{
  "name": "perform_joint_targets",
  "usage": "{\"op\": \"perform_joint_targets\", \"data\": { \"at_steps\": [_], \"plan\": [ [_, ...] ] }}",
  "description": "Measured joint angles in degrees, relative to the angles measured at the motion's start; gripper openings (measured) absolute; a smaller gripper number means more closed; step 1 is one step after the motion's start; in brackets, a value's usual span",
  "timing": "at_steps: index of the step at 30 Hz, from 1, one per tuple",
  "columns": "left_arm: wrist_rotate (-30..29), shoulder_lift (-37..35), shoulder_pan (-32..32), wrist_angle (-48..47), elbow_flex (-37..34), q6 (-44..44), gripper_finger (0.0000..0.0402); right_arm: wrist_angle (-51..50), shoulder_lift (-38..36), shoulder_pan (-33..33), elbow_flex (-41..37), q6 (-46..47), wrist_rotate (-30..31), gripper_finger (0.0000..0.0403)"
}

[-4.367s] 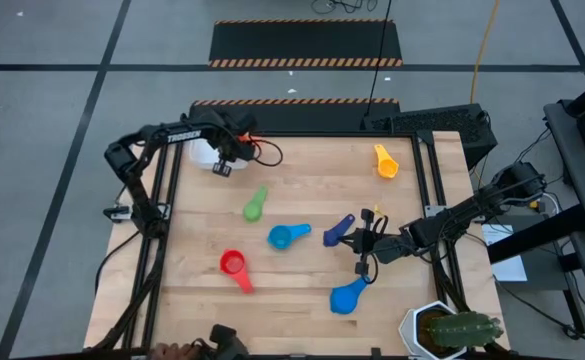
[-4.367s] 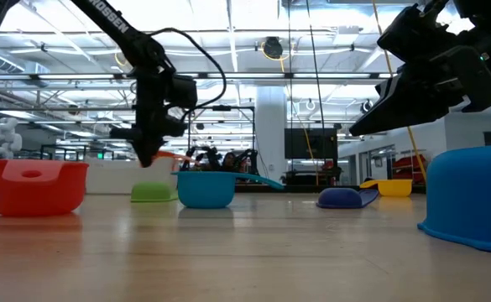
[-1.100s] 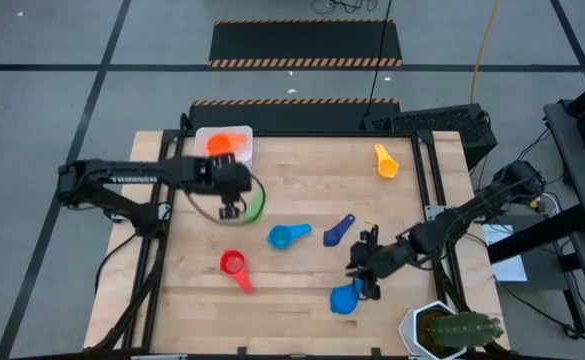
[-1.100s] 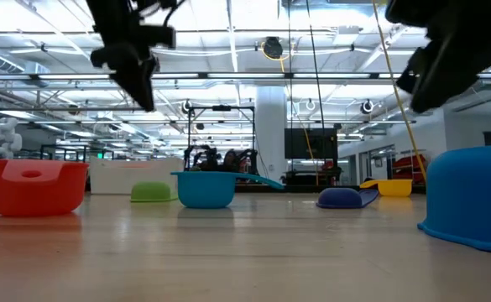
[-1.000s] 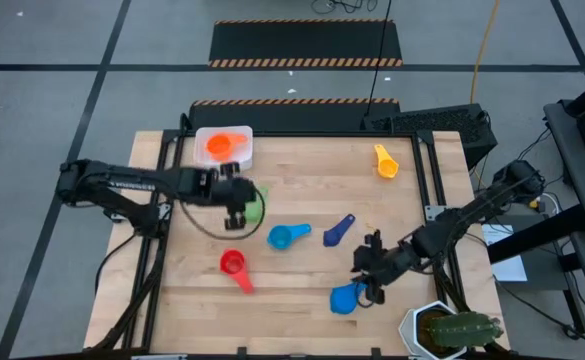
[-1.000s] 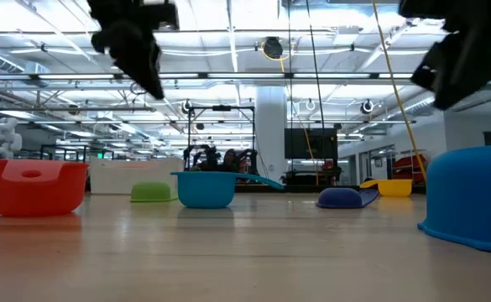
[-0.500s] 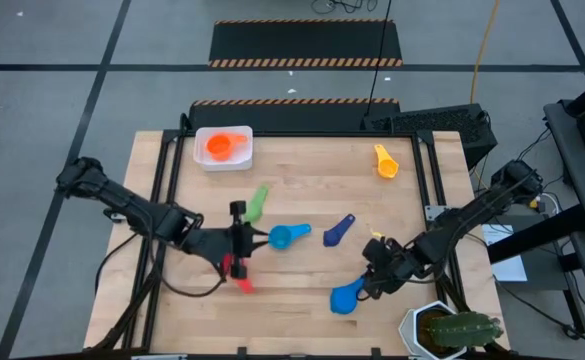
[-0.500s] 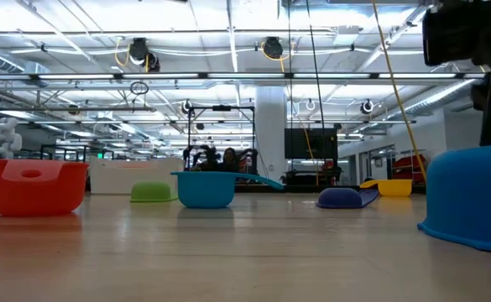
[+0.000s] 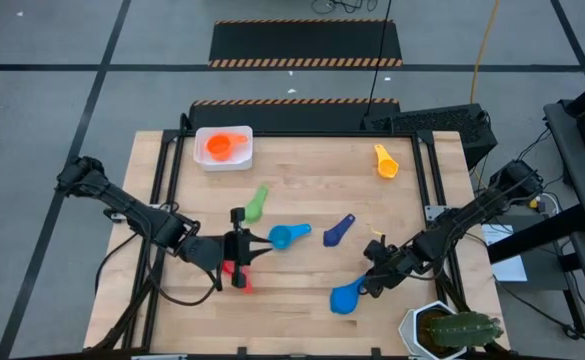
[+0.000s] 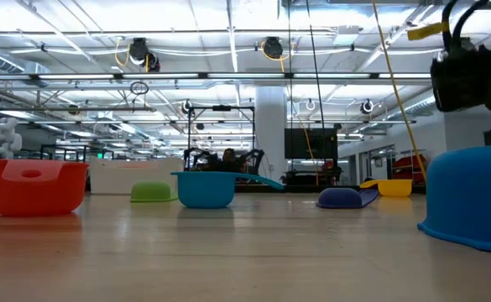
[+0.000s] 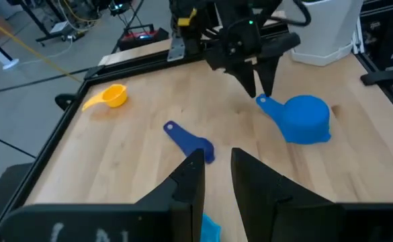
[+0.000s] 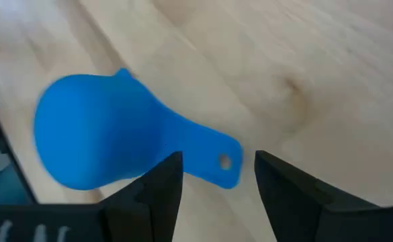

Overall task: Nest measuring cups in basket
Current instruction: Stack the blue measuring cup into the orange measuring cup

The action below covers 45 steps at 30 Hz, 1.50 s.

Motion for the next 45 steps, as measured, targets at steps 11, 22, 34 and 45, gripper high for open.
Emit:
{"op": "perform_joint_targets", "data": {
  "at_steps": [11,22,34,45],
  "plan": [
    [0.0,0.0,0.2,0.2,0.0,1.6,0.0076,8.0,0.0,0.0,-3.2,-3.3,-1.6,0.0178],
    [0.1,0.0,2.1,2.7,0.0,8.4,0.0076,17.6,-0.2,0.0,-9.9,-2.5,-1.4,0.0141],
    [0.2,0.0,6.2,2.7,0.0,12.4,0.0076,24.5,-0.1,0.0,-14.0,-4.1,-1.2,0.0055],
    [3.9,0.0,11.2,3.3,0.0,14.3,0.0076,28.9,0.1,-0.4,-14.2,-11.3,2.0,0.0004]
  ]
}}
